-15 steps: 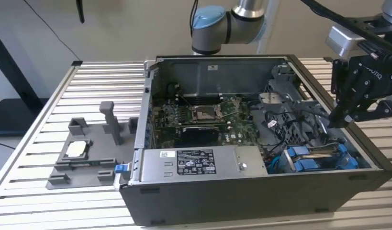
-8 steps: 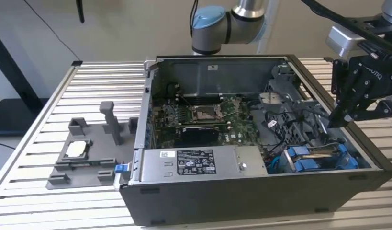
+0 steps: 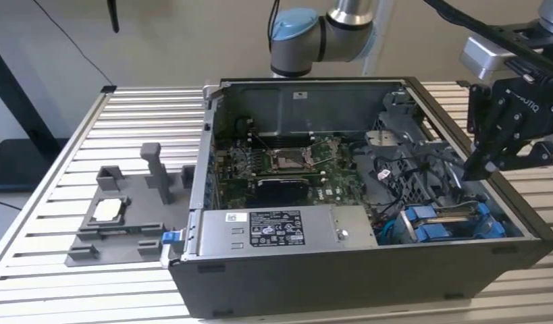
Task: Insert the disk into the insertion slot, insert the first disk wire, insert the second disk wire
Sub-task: 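Insert the first disk wire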
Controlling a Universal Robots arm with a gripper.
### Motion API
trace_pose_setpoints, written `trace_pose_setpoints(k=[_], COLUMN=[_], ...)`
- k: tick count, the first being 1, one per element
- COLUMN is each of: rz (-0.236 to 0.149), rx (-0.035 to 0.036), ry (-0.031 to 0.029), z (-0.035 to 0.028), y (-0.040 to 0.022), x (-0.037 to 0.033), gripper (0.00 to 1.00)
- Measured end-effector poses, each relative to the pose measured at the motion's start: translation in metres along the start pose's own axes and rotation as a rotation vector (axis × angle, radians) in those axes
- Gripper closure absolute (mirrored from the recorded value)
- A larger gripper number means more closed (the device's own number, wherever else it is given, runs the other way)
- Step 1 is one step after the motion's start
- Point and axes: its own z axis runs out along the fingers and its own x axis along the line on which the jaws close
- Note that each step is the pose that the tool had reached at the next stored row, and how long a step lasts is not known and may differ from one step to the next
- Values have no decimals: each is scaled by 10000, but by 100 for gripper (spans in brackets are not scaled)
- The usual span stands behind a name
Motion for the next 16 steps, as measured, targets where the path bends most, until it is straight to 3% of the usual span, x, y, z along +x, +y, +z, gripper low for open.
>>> trace_pose_setpoints(k=[3, 11, 16], rz=[1, -2, -3], rx=[-109, -112, -113], ry=[127, 300, 375], z=[9, 119, 188], y=[-9, -21, -33], x=[1, 6, 8], gripper=[81, 81, 81])
